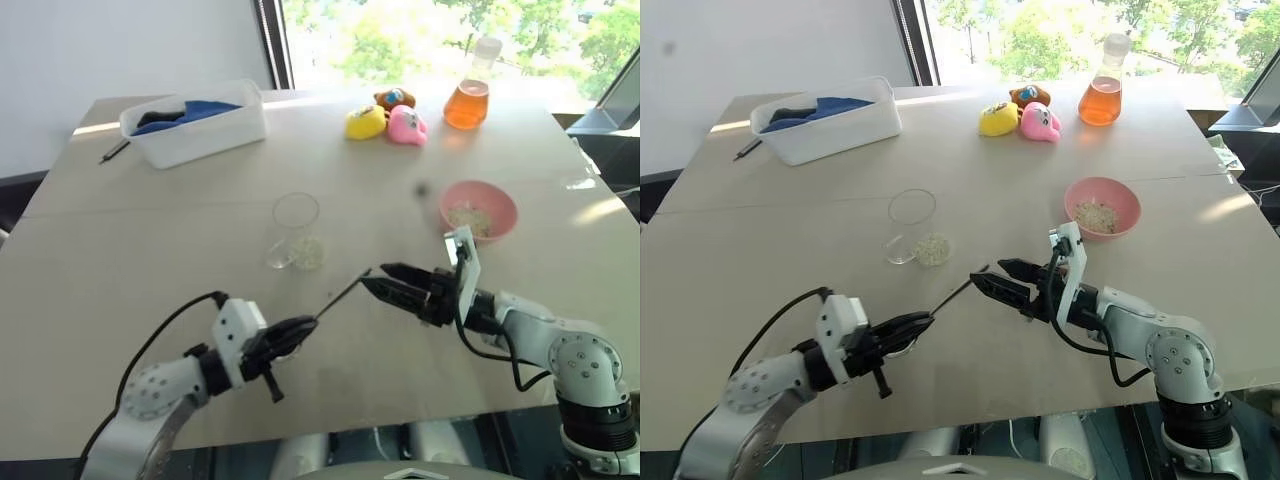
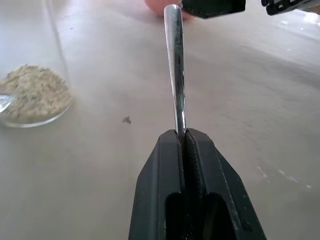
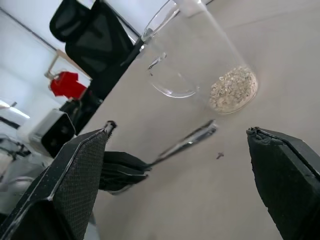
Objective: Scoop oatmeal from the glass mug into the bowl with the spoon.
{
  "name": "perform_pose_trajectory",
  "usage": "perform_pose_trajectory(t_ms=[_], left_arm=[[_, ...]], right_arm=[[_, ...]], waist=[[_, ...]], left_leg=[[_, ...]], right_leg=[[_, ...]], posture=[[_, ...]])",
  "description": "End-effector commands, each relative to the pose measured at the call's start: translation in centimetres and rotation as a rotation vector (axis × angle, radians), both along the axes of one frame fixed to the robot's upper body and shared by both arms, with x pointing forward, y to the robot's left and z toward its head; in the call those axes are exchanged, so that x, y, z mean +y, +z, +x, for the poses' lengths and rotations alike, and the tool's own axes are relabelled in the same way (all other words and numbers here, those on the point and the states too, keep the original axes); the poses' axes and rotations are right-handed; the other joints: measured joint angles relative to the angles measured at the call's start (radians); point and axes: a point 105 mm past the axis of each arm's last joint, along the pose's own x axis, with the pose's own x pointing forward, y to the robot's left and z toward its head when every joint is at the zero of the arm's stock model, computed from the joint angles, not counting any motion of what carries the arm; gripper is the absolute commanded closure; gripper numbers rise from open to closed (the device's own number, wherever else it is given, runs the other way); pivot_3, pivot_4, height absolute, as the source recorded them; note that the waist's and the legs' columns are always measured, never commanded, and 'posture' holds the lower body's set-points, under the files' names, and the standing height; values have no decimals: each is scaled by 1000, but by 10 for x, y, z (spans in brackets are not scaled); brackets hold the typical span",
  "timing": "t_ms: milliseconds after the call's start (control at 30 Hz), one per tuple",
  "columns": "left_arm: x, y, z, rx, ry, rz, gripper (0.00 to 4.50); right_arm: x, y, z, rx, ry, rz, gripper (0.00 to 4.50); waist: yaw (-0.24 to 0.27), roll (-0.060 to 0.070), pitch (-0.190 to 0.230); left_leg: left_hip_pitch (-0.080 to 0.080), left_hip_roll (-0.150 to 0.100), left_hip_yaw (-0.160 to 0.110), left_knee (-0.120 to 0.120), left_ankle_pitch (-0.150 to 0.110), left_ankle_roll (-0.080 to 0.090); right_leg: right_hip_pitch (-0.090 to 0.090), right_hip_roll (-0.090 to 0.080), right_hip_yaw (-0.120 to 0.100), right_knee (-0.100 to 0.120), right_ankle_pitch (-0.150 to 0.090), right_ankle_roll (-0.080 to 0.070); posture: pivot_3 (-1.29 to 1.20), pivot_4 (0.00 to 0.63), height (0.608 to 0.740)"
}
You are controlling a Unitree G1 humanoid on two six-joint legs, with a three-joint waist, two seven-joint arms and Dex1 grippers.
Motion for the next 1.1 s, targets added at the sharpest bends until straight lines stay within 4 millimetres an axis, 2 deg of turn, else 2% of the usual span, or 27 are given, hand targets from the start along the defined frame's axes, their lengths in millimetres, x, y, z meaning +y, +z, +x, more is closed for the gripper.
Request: perform_pose_trajectory(t_ms=[33, 300, 500, 567, 633, 867, 900, 1100], left_arm=[[-12, 10, 12, -107, -14, -15, 4339], [-26, 11, 21, -150, -51, -31, 4339], [-25, 10, 22, -152, -50, -27, 4339], [-24, 9, 22, -151, -47, -26, 4500], [-23, 10, 24, -153, -34, -30, 4500], [-24, 9, 25, -154, -35, -30, 4500], [-24, 9, 25, -153, -34, -32, 4500], [-24, 9, 24, -137, -29, -53, 4500]], right_arm=[[8, 6, -2, -9, -3, 20, 0], [13, 9, 13, 3, -70, 57, 0], [13, 10, 19, 17, -99, 81, 0], [13, 10, 19, 21, -100, 82, 398], [14, 9, 19, 24, -94, 81, 1047], [14, 10, 23, 26, -103, 93, 4198], [14, 10, 23, 27, -104, 93, 4434], [14, 10, 27, 29, -120, 94, 4434]], waist=[[0, 0, 0], [-3, 0, 0], [-2, 0, 0], [-2, 0, 0], [-2, 0, 0], [-2, 0, 0], [-2, 0, 0], [-2, 0, 0]], left_leg=[[0, 0, 0, 0, 0, 0], [1, 1, 0, 1, 0, 1], [1, 1, 0, 1, 0, 0], [1, 1, 0, 1, 0, 0], [1, 1, 0, 1, 0, 1], [1, 1, 0, 1, 0, 1], [1, 1, 0, 1, 0, 1], [1, 1, 0, 1, 0, 1]], right_leg=[[0, 0, 0, 0, 0, 0], [0, 3, 0, 2, 0, 0], [0, 3, 1, 2, 0, 0], [0, 3, 1, 2, 0, 0], [0, 3, 1, 2, 0, 0], [0, 4, 1, 2, 0, 0], [0, 4, 1, 2, 0, 0], [0, 4, 1, 2, 0, 0]], posture=[[0, 150, 740], [0, 150, 740], [0, 150, 740], [0, 150, 740], [0, 150, 740], [0, 150, 740], [0, 150, 740], [0, 150, 740]])
